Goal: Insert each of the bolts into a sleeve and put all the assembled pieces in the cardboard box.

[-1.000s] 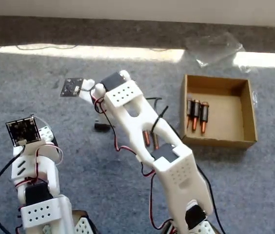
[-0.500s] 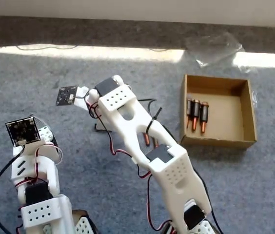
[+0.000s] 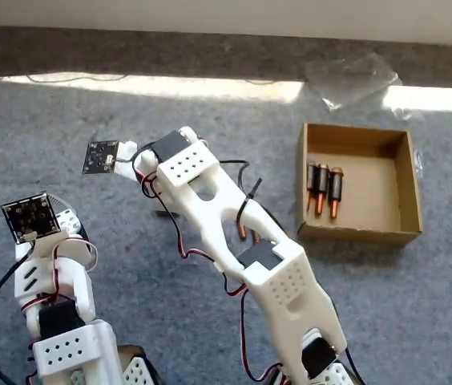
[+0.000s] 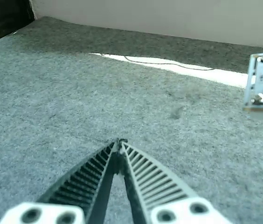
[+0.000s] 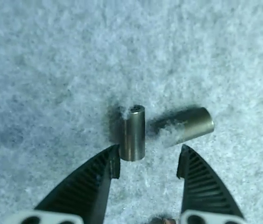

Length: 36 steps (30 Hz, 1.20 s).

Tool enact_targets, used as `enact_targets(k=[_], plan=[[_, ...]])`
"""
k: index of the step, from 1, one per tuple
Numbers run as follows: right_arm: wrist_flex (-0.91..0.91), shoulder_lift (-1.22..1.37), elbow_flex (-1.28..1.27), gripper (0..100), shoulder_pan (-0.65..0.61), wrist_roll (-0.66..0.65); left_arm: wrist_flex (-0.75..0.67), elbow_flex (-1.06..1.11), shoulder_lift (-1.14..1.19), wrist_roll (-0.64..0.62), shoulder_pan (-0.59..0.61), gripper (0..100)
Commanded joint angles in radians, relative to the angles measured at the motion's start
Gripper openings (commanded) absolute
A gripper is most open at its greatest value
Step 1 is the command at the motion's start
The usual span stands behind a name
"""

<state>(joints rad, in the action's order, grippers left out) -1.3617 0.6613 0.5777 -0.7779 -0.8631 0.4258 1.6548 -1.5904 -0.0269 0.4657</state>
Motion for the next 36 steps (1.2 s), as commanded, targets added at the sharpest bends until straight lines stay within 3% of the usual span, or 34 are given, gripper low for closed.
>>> enact_targets(k=[1,27,36], plan=[[0.016,-0.015,0.047,18.3,-0.016,-0.012,0.000,-0.005,-0.008,0.003,0.008,2],[-0.045,0.073,0.050,17.3,-0.068,-0.012,0.000,-0.005,-0.008,0.003,0.007,2],[-0.044,0.074,0.048,6.5,-0.070,-0.008,0.000,-0.005,-0.008,0.003,0.007,2]])
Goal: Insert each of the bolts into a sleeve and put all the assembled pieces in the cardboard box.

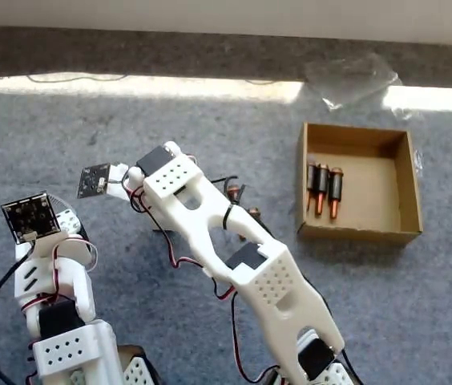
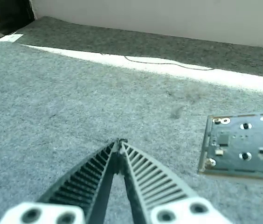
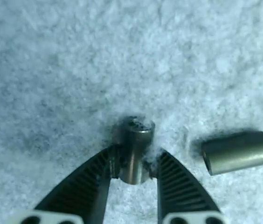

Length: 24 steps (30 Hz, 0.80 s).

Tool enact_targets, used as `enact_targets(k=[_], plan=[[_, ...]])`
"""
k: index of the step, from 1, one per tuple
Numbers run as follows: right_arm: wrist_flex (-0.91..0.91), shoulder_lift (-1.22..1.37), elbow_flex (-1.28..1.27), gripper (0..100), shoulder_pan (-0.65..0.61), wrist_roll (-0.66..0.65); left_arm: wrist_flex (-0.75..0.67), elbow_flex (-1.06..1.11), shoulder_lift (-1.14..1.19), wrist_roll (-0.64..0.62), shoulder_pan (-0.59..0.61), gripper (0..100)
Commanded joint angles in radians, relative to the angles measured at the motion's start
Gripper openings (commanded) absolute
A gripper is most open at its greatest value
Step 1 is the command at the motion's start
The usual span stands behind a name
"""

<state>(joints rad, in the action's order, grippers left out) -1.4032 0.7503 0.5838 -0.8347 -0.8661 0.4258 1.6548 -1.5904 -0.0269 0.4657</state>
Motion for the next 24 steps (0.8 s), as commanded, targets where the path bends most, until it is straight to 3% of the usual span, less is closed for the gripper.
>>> enact_targets(k=[1,6,24], plan=[[-0.002,-0.015,0.042,6.3,-0.013,-0.005,0.000,-0.005,-0.008,0.003,0.007,2],[-0.002,-0.015,0.042,0.0,-0.013,-0.003,0.000,-0.004,-0.008,0.003,0.001,2],[-0.010,0.085,0.050,1.3,-0.028,-0.005,-0.006,0.022,-0.008,0.005,-0.015,2]])
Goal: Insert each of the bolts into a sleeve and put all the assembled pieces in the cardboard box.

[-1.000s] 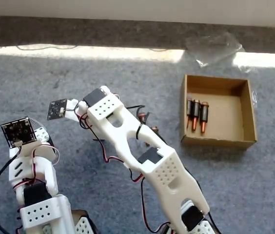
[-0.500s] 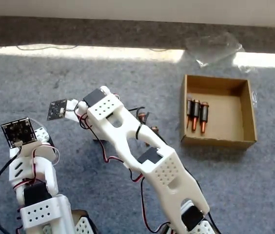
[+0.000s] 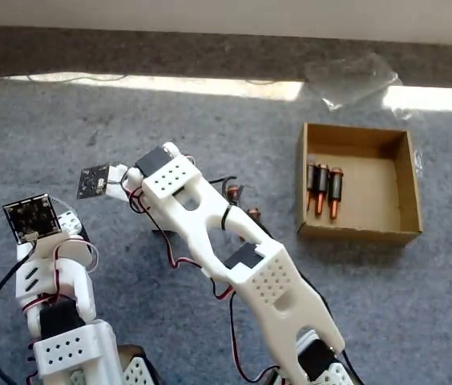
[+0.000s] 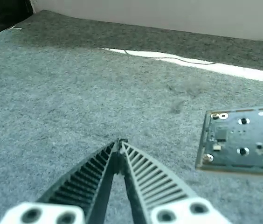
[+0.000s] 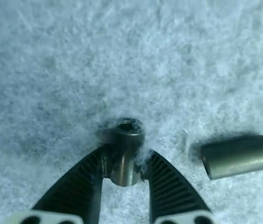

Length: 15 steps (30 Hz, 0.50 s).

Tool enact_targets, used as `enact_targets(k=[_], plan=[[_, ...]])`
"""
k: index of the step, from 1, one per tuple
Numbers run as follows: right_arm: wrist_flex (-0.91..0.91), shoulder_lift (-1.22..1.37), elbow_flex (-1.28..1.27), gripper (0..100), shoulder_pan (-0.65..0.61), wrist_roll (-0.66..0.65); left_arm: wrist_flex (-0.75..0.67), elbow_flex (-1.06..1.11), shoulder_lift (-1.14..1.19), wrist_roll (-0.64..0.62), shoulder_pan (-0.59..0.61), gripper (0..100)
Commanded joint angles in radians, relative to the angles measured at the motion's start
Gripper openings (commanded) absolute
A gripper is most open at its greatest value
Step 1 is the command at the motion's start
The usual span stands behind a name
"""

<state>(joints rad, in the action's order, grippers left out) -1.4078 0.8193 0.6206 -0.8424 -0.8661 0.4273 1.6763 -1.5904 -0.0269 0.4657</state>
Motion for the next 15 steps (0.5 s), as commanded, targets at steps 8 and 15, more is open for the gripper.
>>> enact_targets(k=[8,15], plan=[[-0.028,-0.028,0.015,0.5,-0.002,-0.002,-0.008,0.001,-0.008,0.005,-0.015,2],[-0.105,-0.225,0.015,0.5,0.005,0.112,-0.008,0.001,-0.008,0.005,-0.015,2]])
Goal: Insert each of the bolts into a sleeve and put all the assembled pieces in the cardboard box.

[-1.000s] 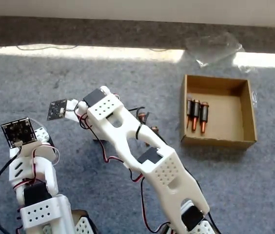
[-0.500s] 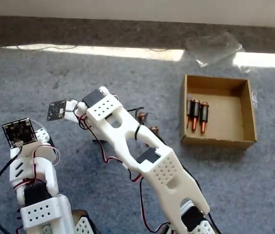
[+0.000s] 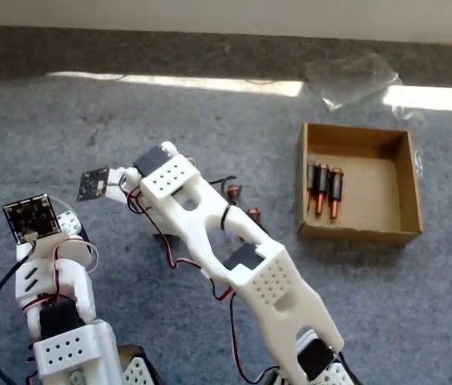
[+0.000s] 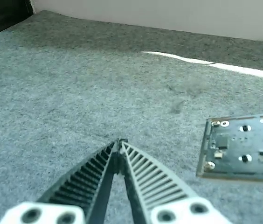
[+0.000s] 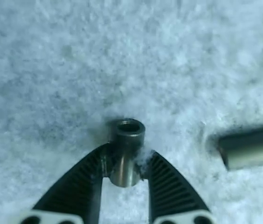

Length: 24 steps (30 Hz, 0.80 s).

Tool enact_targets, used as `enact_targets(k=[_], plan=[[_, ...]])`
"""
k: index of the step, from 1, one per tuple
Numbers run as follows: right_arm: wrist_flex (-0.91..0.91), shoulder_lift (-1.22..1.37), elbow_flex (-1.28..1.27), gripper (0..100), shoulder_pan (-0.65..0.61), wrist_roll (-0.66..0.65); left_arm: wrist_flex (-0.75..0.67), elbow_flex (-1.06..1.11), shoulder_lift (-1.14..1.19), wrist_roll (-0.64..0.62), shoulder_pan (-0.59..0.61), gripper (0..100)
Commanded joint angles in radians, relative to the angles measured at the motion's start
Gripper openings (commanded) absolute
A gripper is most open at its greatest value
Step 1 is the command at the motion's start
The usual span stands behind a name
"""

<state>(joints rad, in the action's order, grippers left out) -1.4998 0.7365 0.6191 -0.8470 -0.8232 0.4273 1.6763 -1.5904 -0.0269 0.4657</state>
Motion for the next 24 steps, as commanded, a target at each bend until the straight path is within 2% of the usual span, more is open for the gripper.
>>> enact_targets(k=[1,8,15,24], plan=[[-0.013,-0.170,0.016,0.5,0.019,0.092,-0.008,0.001,-0.008,0.005,-0.015,2],[-0.016,-0.332,0.015,0.5,0.110,0.210,-0.008,0.002,-0.008,0.005,-0.016,2],[-0.203,-0.522,0.012,0.5,0.214,0.288,-0.008,0.010,-0.008,0.006,-0.076,2],[-0.251,-0.750,-0.007,0.5,0.349,0.408,-0.002,0.010,-0.008,0.005,-0.084,2]])
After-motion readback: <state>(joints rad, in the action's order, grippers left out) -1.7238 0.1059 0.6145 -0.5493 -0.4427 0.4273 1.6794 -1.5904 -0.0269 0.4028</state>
